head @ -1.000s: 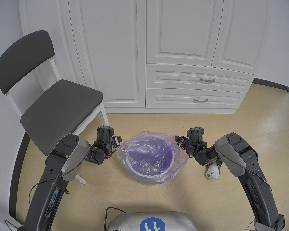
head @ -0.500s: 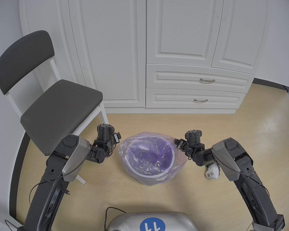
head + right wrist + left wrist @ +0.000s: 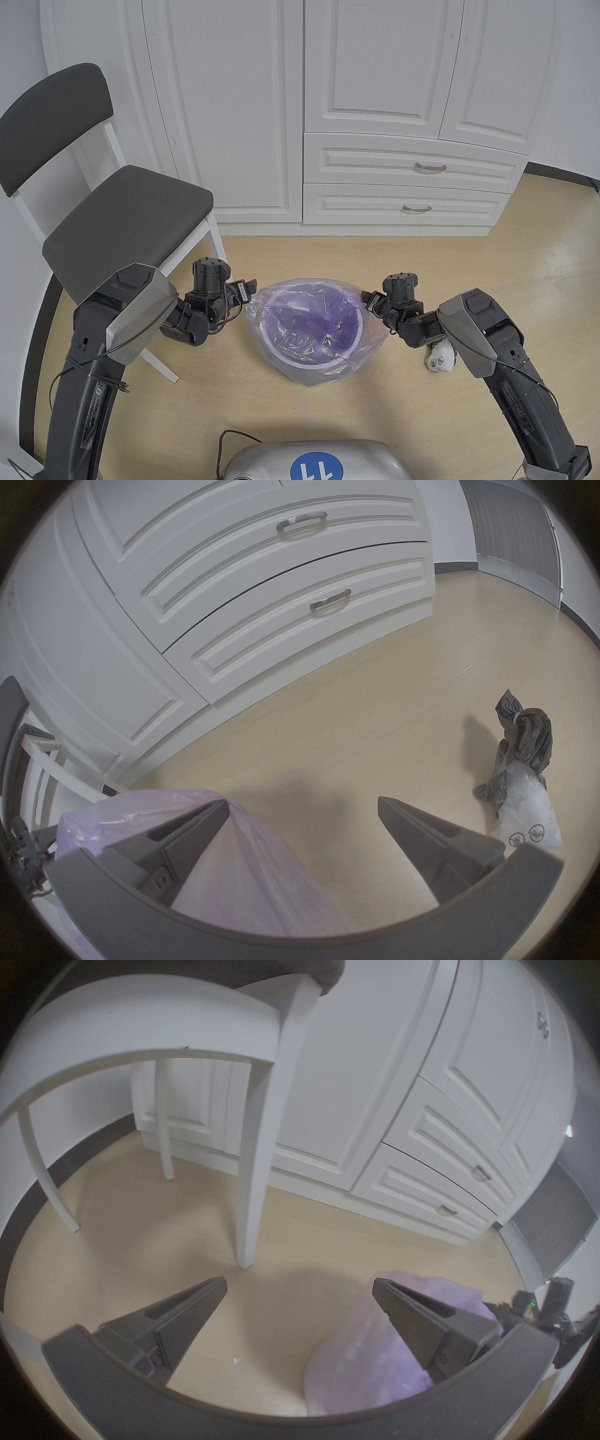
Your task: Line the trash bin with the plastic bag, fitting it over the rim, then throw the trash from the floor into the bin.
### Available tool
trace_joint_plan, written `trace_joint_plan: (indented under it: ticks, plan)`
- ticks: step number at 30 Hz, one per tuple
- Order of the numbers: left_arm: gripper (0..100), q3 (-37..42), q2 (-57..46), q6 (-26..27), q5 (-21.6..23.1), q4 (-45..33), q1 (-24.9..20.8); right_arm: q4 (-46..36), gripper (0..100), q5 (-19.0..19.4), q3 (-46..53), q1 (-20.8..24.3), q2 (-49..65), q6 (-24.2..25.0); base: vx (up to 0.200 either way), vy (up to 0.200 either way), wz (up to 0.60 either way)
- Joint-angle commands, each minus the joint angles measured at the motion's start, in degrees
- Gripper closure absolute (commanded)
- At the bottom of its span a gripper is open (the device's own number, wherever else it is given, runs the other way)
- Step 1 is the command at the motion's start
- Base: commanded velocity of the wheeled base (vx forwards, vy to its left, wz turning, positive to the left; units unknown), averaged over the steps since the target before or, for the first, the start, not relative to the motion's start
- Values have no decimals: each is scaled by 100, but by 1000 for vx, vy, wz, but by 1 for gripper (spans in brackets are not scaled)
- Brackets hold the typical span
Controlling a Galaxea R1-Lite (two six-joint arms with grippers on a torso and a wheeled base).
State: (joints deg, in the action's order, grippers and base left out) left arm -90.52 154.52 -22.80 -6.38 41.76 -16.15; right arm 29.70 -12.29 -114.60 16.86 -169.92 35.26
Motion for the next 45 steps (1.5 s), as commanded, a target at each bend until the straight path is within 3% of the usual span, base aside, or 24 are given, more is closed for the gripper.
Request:
trace_joint_plan:
  ticks: [1,5,15,22,33,41,45]
  plan:
    - [0,1071,-800,214,725,297,-20,27,0,-72,1,10,126,122,0,0,0]
    - [0,1414,-783,627,1077,359,-11,27,0,-81,1,19,126,140,0,0,0]
    - [0,895,-194,821,1024,42,68,27,0,-133,1,37,126,96,0,0,0]
    - [0,-72,202,785,233,-441,147,27,0,-160,1,54,100,78,0,0,0]
    - [0,-186,316,742,207,-450,130,19,0,-160,1,54,56,25,0,0,0]
    - [0,-573,641,742,128,-468,130,-69,0,-142,1,2,-137,-318,0,0,0]
    - [0,-660,703,750,5,-564,121,-456,0,-151,1,10,-137,-405,0,0,0]
